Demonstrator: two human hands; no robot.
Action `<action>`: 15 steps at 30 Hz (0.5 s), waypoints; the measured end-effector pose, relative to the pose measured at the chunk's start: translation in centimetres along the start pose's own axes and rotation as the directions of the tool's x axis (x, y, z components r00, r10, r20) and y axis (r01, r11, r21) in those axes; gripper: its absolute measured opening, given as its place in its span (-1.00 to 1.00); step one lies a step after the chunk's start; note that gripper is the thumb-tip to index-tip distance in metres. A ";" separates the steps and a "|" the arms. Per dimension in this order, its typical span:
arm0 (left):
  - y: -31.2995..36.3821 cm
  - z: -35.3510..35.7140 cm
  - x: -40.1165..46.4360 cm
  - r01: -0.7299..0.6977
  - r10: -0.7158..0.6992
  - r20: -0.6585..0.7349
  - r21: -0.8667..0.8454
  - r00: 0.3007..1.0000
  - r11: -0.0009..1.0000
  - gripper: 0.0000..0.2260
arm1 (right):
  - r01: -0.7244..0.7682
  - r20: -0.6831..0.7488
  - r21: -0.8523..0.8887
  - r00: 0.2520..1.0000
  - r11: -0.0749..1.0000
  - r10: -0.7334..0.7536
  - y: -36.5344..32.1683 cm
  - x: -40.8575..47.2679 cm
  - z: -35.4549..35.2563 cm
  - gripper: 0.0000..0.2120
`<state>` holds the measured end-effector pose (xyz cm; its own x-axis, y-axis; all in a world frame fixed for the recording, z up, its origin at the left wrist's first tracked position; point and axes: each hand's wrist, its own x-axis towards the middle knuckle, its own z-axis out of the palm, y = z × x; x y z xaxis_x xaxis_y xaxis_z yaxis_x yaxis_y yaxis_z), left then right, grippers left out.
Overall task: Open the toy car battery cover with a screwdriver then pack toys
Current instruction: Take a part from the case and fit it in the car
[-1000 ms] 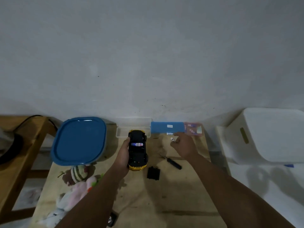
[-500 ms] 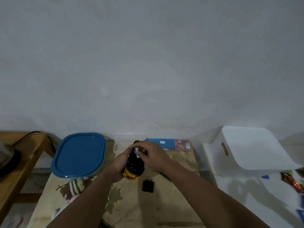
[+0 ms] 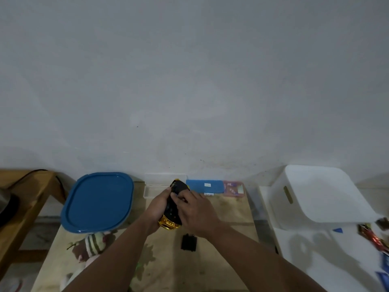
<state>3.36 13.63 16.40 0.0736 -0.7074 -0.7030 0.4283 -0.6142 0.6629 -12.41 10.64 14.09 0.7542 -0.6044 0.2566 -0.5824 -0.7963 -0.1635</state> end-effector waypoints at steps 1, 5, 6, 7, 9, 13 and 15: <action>-0.3 -0.1 0.7 0.005 -0.005 -0.013 -0.006 1.000 1.000 -0.58 | -0.004 0.019 0.000 1.000 1.000 0.004 0.2 0.0 0.1 -0.55; -1.6 0.2 2.6 0.032 -0.033 -0.052 -0.029 0.998 0.999 -0.58 | 0.009 0.083 0.013 0.997 1.000 -0.010 1.3 -0.1 0.8 -0.53; -1.8 0.5 2.9 0.043 -0.045 -0.055 -0.033 0.997 0.999 -0.58 | 0.012 0.092 0.021 0.996 1.000 -0.014 1.8 -0.2 1.1 -0.53; -2.3 0.6 3.5 0.052 -0.053 -0.051 -0.028 0.997 0.998 -0.58 | 0.012 0.103 0.036 0.995 0.999 -0.016 2.3 -0.4 1.3 -0.53; -3.0 0.9 4.3 0.067 -0.068 -0.052 -0.022 0.996 0.998 -0.59 | 0.027 0.133 0.053 0.990 0.998 -0.034 3.2 -0.9 1.6 -0.53; -3.7 0.8 6.1 0.080 -0.080 -0.065 0.008 0.995 0.997 -0.59 | 0.063 0.191 0.052 0.979 0.997 -0.072 4.6 -1.8 2.1 -0.56; -2.9 0.3 7.1 0.056 -0.053 -0.067 0.058 0.996 0.997 -0.60 | -0.041 0.191 0.212 0.982 0.977 0.000 5.4 -2.0 2.6 -0.58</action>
<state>2.39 10.30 9.58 0.1114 -0.6490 -0.7526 0.3792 -0.6722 0.6359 -16.23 7.48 10.25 0.7984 -0.5980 0.0701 -0.5354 -0.7584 -0.3717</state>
